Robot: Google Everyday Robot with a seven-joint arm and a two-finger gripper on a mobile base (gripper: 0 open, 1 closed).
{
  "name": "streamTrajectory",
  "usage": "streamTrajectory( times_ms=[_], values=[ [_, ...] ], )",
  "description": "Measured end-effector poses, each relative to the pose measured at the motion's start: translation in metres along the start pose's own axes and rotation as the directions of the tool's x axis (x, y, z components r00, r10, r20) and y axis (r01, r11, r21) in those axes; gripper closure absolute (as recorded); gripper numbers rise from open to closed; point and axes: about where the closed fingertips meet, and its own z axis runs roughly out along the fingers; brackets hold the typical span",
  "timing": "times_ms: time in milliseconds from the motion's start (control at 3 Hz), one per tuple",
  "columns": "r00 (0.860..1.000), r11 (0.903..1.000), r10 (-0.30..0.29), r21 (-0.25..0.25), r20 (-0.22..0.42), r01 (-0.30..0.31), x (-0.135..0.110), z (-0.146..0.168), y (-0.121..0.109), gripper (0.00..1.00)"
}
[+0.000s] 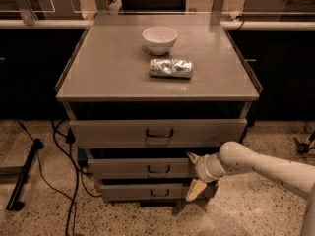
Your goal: Open middle drawer
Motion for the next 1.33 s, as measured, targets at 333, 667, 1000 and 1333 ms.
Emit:
streamTrajectory(
  times_ms=[333,667,1000,1333],
  values=[
    [0.999,0.9993,-0.008,0.036,-0.048,0.01,0.009,0.001,-0.008,0.0],
    [0.997,0.9979,-0.012,0.062,-0.082,0.017,0.013,0.001,-0.017,0.0],
    [0.994,0.9971,-0.015,0.073,-0.107,0.022,0.014,0.005,-0.026,0.0],
    [0.993,0.9987,0.002,0.05,-0.12,0.004,0.017,0.011,-0.028,0.0]
  ],
)
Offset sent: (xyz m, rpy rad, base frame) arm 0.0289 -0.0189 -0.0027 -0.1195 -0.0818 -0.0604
